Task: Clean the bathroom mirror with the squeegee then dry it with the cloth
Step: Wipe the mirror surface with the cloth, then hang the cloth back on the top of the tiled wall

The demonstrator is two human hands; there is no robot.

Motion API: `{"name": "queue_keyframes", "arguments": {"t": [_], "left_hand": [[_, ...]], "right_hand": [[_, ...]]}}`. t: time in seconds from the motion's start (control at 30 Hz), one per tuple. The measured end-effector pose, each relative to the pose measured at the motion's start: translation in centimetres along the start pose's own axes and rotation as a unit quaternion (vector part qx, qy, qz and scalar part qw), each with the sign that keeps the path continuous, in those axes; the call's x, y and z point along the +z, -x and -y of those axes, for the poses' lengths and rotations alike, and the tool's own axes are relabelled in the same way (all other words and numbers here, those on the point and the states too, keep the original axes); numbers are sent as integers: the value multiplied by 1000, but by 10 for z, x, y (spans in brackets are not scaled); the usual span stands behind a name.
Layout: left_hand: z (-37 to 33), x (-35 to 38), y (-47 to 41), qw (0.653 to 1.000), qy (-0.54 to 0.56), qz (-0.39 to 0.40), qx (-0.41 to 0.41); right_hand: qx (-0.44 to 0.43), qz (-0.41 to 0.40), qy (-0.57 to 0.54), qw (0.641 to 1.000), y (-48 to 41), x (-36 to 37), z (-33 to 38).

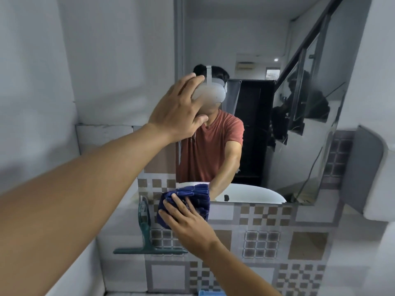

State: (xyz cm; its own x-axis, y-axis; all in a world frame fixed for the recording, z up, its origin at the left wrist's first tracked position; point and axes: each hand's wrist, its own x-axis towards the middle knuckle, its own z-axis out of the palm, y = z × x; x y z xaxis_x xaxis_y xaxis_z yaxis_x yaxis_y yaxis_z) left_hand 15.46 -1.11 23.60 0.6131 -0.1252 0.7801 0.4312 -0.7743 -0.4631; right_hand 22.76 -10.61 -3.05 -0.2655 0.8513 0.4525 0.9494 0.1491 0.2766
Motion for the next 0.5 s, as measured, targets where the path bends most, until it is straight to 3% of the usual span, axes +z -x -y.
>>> {"name": "queue_keyframes", "arguments": {"t": [0.1,0.2,0.3,0.33,0.4,0.43,0.5], "left_hand": [[-1,-3,4,1000,15,10,-3],[-5,-12,16,999,44,16,-18],[-16,-26,40,994,104,14,-43],[-21,-31,50,989,133,15,-55],[-32,-41,69,970,212,44,-105],[-37,-46,78,951,263,76,-144],[-47,-54,94,894,352,161,-227]], "right_hand": [[47,0,-183,982,2,-26,10],[198,-18,-388,900,5,-59,13],[306,-79,-468,825,12,-85,3],[325,-95,-512,790,15,-92,-1],[346,-123,-639,676,20,-106,-5],[345,-139,-693,618,22,-115,-6],[325,-146,-758,547,26,-132,-8]]}}
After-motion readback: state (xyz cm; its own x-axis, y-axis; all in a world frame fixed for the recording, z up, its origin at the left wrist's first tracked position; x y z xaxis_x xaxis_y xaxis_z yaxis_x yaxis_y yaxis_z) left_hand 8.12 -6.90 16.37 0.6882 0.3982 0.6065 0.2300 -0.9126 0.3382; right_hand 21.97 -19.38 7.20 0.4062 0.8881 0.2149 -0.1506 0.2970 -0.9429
